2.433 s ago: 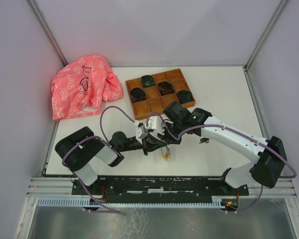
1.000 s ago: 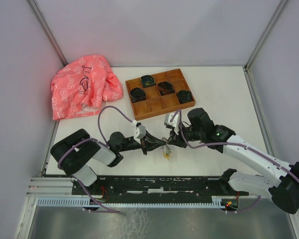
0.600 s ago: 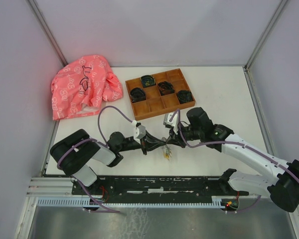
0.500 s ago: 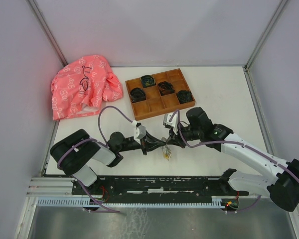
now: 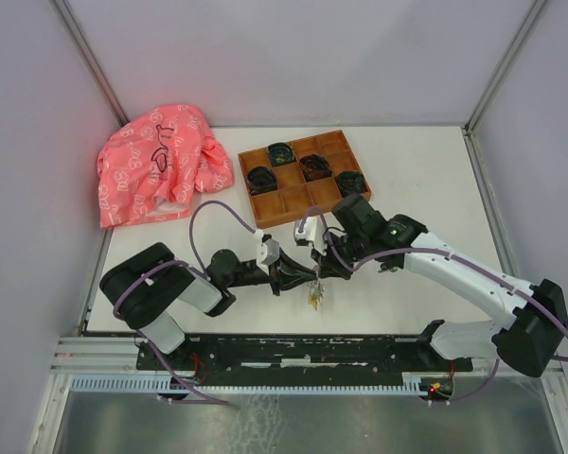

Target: Put the keys on the keyring

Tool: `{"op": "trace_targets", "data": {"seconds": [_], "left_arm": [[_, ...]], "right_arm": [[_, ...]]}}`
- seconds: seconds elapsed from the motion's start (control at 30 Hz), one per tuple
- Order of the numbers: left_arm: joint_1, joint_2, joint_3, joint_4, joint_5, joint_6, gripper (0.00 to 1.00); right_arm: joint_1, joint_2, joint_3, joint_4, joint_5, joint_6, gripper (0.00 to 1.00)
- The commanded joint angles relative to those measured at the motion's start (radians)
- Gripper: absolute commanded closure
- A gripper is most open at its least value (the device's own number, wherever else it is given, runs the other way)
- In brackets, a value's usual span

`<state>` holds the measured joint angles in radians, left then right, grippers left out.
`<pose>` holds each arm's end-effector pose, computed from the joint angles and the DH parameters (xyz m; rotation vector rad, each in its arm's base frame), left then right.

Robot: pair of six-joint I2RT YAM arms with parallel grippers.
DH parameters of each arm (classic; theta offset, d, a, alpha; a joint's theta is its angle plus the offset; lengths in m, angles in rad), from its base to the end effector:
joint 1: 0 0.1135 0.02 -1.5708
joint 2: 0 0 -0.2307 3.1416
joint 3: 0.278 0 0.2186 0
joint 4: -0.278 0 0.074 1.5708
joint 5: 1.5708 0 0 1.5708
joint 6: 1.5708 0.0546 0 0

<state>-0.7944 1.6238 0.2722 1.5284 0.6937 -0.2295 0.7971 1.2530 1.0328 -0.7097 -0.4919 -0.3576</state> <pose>0.1507 -0.2033 0.1721 1.0028 1.2149 -1.3021 0.1487 0.1891 0.2474 -1.5447 1.9884 0.7963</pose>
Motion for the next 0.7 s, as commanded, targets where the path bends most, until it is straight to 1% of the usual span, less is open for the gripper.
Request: {"op": "trace_targets", "data": {"seconds": [0.0,0.27,0.67], "left_arm": [[-0.005,0.015,0.037,0.201,0.042,-0.011,0.81],[-0.006,0.019,0.047,0.202,0.076,-0.034,0.79],[-0.008,0.057,0.064,0.201,0.104,-0.048,0.80]], "right_arm": [[0.038,0.048,0.119,-0.154,0.077,-0.051,0.99],[0.066,0.138,0.214,-0.239,0.114,-0.083,0.99],[0.084,0.205,0.291,-0.274,0.110,-0.118,0.99]]}}
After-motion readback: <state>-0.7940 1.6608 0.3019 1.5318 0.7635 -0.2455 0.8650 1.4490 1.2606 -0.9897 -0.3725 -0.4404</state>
